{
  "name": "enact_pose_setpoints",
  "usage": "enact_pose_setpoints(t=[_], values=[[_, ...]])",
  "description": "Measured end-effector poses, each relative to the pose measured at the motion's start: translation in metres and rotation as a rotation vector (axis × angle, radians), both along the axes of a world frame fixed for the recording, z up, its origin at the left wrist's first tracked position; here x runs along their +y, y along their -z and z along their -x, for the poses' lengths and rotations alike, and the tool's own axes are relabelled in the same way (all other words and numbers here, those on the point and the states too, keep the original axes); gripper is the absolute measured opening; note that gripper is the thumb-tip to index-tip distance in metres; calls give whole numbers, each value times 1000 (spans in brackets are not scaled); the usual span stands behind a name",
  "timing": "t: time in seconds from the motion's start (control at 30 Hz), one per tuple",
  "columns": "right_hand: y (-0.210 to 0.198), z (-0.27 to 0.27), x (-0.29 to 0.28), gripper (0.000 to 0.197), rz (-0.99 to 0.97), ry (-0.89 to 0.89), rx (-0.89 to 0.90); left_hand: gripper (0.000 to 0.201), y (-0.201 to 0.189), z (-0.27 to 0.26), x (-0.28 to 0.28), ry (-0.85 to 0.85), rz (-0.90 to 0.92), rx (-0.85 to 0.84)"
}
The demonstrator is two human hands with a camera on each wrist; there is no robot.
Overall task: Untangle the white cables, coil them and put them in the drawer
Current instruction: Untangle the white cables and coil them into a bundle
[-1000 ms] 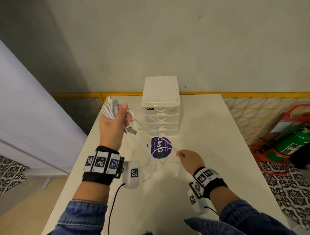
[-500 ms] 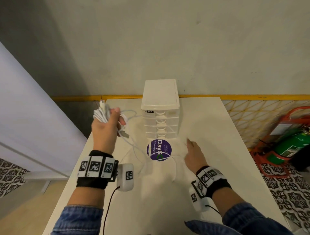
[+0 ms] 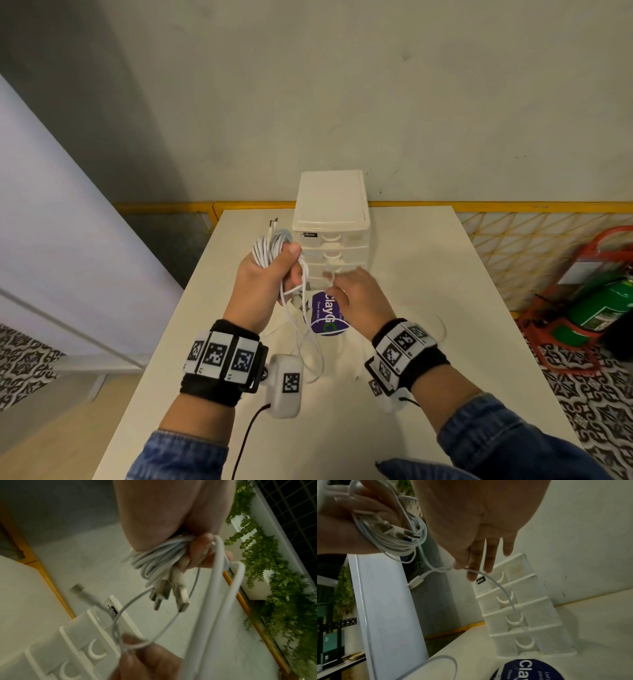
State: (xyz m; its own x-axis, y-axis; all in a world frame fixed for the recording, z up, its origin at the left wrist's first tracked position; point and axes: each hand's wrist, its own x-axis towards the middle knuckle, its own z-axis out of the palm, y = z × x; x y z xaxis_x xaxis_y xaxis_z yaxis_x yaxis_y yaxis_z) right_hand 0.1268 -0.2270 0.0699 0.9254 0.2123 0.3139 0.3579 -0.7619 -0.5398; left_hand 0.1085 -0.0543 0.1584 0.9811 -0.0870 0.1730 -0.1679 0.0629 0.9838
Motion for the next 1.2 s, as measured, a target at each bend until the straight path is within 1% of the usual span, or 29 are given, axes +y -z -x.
enact_pose_setpoints(t=[0.03,0.07,0.13,0.23,0.3,0.33,0.4,0.43,0.47,0.5,0.53,0.57,0.63,0.67,0.7,0.73,0.8,0.87,0.93,1.03,1.1,1.2], values=[[1,2,-3,29,-43,1,38,34,0,-1,2,-39,-41,-16],[3,3,-6,26,-82,21,83,30,1,-3,6,-95,-99,-37],[11,7,-19,26,-106,127,107,22,4,-7,16,-223,-200,-73],[31,16,-46,22,-144,268,51,18,9,-12,36,-378,-196,-70],[43,20,-58,20,-171,331,102,18,11,-13,45,-420,-154,-44],[48,21,-60,21,-161,334,160,18,13,-13,45,-410,-135,-29],[51,22,-56,28,-77,286,294,19,16,-12,40,-340,-112,1],[50,22,-51,32,-36,259,315,22,18,-11,35,-298,-108,20],[45,22,-44,35,-34,240,292,26,20,-10,30,-261,-111,40],[37,22,-37,35,-87,220,235,29,21,-8,24,-233,-117,54],[25,23,-27,33,-189,188,198,31,23,-8,19,-217,-125,59],[11,26,-18,31,-320,118,228,31,24,-7,15,-210,-131,55],[-14,33,4,28,-575,-134,456,29,27,-8,7,-212,-144,35],[-21,36,14,22,-617,-252,555,28,28,-8,4,-213,-153,28],[-24,38,22,18,-603,-339,596,26,29,-8,1,-210,-163,24],[-23,39,27,18,-585,-376,591,25,30,-8,-1,-205,-169,25],[-23,40,28,16,-573,-327,526,25,31,-7,0,-202,-176,30],[-22,36,18,17,-638,-208,459,30,32,-8,8,-222,-200,36],[-25,33,3,14,-710,-124,367,33,33,-9,16,-222,-227,49],[-27,30,-10,18,-749,-47,240,25,30,-7,16,-146,-310,27],[-28,33,-12,15,-739,-41,242,22,27,-6,12,-104,-312,6],[-31,35,-9,21,-742,-109,371,23,26,-5,8,-73,-264,2]])
